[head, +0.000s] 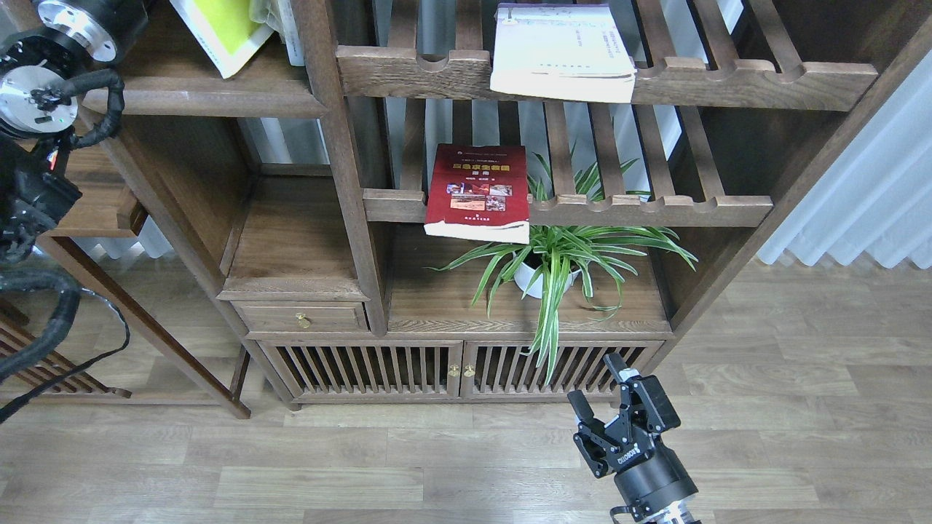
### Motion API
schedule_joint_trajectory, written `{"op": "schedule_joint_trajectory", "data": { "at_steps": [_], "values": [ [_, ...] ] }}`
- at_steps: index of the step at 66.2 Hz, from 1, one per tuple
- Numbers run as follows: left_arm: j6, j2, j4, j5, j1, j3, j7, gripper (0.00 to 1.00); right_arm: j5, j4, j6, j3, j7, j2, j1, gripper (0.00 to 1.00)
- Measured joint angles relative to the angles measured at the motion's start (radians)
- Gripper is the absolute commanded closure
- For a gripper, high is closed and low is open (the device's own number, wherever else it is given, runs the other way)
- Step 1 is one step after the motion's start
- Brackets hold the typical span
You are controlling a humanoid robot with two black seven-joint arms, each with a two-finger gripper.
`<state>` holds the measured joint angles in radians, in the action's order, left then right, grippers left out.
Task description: Organize books on shelf
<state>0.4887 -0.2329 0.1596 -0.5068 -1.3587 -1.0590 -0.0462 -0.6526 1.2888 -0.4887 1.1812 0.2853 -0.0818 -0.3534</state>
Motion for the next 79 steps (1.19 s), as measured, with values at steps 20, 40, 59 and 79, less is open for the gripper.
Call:
{"op": "schedule_joint_trajectory", "data": {
  "at_steps": [20, 40, 59, 79],
  "values": [
    [0.0, 0.01, -0.063, 0.0, -0.042, 0.051, 0.002, 0.94, -0.012, 0.006, 0.0, 0.0, -0.001, -0.002, 0.015, 0.02],
    [0.0, 0.014, -0.081, 0.0, -0.074, 0.062, 0.002, 0.94, -0.015, 0.006, 0.0, 0.0, 0.0, -0.004, 0.034, 0.02],
    [0.0, 0.016, -0.081, -0.001, -0.077, 0.085, -0.001, 0.93, -0.016, 0.006, 0.0, 0.0, 0.0, -0.011, 0.037, 0.02],
    [0.0, 0.028, -0.079, 0.004, -0.084, 0.086, -0.001, 0.84, -0.017, 0.006, 0.0, 0.0, 0.0, -0.017, 0.043, 0.02]
  ]
}}
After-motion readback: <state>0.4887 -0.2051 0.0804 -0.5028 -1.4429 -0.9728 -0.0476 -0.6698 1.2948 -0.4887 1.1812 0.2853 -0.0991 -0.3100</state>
